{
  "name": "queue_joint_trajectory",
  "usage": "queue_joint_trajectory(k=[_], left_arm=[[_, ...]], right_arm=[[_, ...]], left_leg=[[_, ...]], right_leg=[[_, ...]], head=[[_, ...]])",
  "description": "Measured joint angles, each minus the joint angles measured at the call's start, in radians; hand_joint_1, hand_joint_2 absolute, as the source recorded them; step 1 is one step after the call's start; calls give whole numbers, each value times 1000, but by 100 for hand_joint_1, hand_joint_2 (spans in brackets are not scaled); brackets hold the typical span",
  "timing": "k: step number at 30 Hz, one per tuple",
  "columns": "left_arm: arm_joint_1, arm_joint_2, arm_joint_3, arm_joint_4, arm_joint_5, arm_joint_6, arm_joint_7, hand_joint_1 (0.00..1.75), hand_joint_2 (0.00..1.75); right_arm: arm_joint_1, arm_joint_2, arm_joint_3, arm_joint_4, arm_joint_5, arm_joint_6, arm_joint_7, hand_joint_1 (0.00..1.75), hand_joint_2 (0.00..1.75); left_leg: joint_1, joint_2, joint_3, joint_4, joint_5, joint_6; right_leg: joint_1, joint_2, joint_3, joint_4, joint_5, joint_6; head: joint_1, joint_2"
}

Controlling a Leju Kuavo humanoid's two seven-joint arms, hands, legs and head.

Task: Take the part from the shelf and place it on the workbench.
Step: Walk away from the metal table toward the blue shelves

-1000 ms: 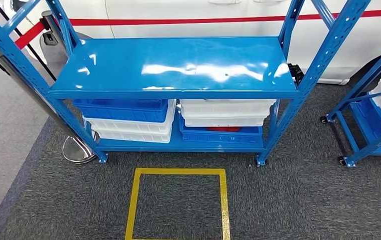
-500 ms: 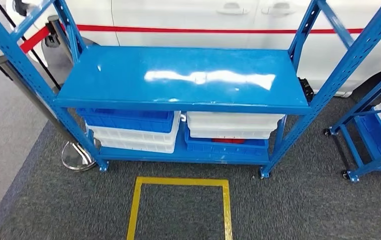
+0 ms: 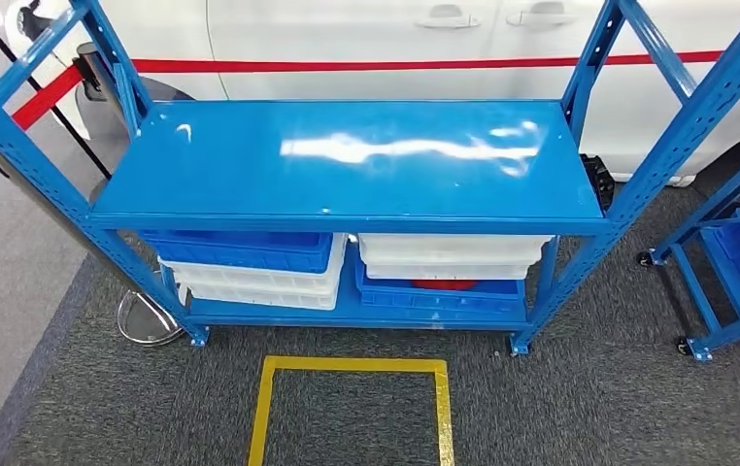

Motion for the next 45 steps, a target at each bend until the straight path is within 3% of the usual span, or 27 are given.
queue_joint_trajectory(k=[2, 3, 4, 7, 9, 11, 13, 15, 17, 18, 19, 20, 22, 24, 26, 28, 29, 32, 33, 38, 45], left_arm=[[0, 0, 1, 0, -4, 0, 0, 0, 0], [1, 0, 1, 0, -6, 0, 1, 0, 0], [3, 0, 2, 0, -9, 1, 2, 0, 0], [10, 0, 5, -2, -19, 4, 5, 0, 0], [13, -1, 10, -7, -22, 7, 7, 0, 0], [13, -4, 16, -13, -25, 8, 9, 0, 0], [10, -9, 18, -19, -29, 8, 10, 0, 0], [7, -14, 19, -27, -33, 7, 14, 0, 0], [8, -19, 22, -32, -37, 5, 19, 0, 0], [8, -21, 23, -34, -39, 4, 21, 0, 0], [8, -23, 25, -36, -40, 3, 23, 0, 0], [8, -26, 26, -39, -41, 3, 25, 0, 0], [8, -30, 27, -46, -45, 2, 29, 0, 0], [8, -32, 29, -55, -49, 2, 30, 0, 0], [7, -34, 34, -64, -53, 1, 32, 0, 0], [7, -38, 40, -73, -58, -1, 35, 0, 0], [7, -41, 42, -76, -60, -1, 36, 0, 44], [7, -50, 48, -87, -68, 2, 45, 0, 175], [7, -53, 49, -91, -71, 3, 52, 0, 175], [7, -66, 49, -106, -68, 23, 110, 0, 175], [11, -64, -34, -107, 42, 44, 161, 0, 175]], right_arm=[[-7, 0, -9, 2, 0, 16, -5, 0, 0], [-11, 0, -19, 4, 0, 31, -10, 0, 0], [-15, 1, -34, 5, 0, 48, -17, 0, 0], [-30, 5, -74, 5, 0, 82, -31, 0, 0], [-42, 8, -95, 5, 0, 86, -33, 0, 0], [-51, 13, -114, 5, 0, 83, -31, 0, 0], [-53, 17, -127, 4, 0, 73, -21, 0, 87], [-59, 19, -136, 2, 0, 64, -4, 0, 175], [-65, 20, -141, 3, 0, 63, 8, 0, 175], [-66, 20, -144, 3, 0, 62, 12, 0, 175], [-67, 20, -146, 3, 0, 61, 16, 0, 175], [-67, 20, -149, 4, 0, 59, 19, 0, 175], [-70, 21, -154, 5, 0, 56, 23, 0, 87], [-77, 23, -161, 7, -1, 55, 22, 0, 0], [-82, 25, -169, 10, 0, 55, 21, 0, 0], [-83, 26, -172, 12, 0, 53, 21, 0, 0], [-82, 26, -172, 13, 0, 53, 21, 0, 0], [-83, 26, -172, 17, 0, 52, 25, 0, 131], [-83, 26, -172, 18, 0, 52, 28, 0, 175], [-83, 25, -162, 30, -15, 53, 60, 0, 175], [-84, 12, -71, 69, -147, 43, 95, 0, 175]], left_leg=[[8, 0, -80, 117, -47, -10], [11, 0, -108, 146, -52, -13], [14, 0, -120, 141, -34, -15], [16, -20, -88, -22, 95, -13], [12, -45, -76, -91, 122, -3], [8, -46, -74, -97, 122, 10], [11, -37, -62, -112, 138, 22], [14, -26, -51, -128, 143, 34], [9, -17, -48, -131, 140, 42], [6, -14, -47, -130, 138, 45], [5, -12, -46, -129, 135, 47], [4, -11, -44, -126, 132, 48], [3, -12, -40, -116, 123, 46], [-2, -13, -41, -104, 110, 40], [-6, -14, -41, -100, 104, 34], [-5, -13, -39, -102, 106, 31], [-5, -13, -38, -103, 106, 29], [-4, -14, -36, -107, 108, 27], [-4, -14, -36, -107, 108, 26], [-4, -14, -36, -108, 108, 26], [-4, -14, -36, -108, 108, 26]], right_leg=[[-1, 4, 9, 0, -10, -1], [-1, 9, 15, 0, -15, 0], [-2, 15, 22, 0, -20, 2], [-5, 37, 48, 0, -36, 11], [-9, 54, 50, -1, -42, 21], [-10, 69, 50, -5, -45, 36], [-9, 61, 53, 4, -58, 47], [-8, 30, 19, 77, -101, 52], [-5, 11, -52, 200, -155, 54], [-5, 9, -80, 243, -163, 55], [-5, 8, -91, 252, -150, 58], [-6, 7, -81, 223, -120, 63], [-11, 5, -25, 95, -49, 74], [-13, 8, 13, 10, -17, 67], [-10, 12, 17, -1, -18, 54], [-8, 12, 18, 0, -19, 52], [-7, 12, 18, 0, -19, 51], [-4, 12, 18, 0, -19, 49], [-4, 12, 18, 0, -19, 49], [-2, 12, 18, 0, -20, 48], [-5, 12, 19, -1, -20, 48]], head=[[-1, 0], [-1, 0], [-1, 0], [0, 0], [-1, 0], [-2, 0], [-1, 0], [2, 0], [4, 0], [4, 0], [4, 0], [4, 0], [4, 0], [2, 0], [0, 0], [0, 0], [0, 0], [0, 0], [0, 0], [0, 0], [0, 0]])
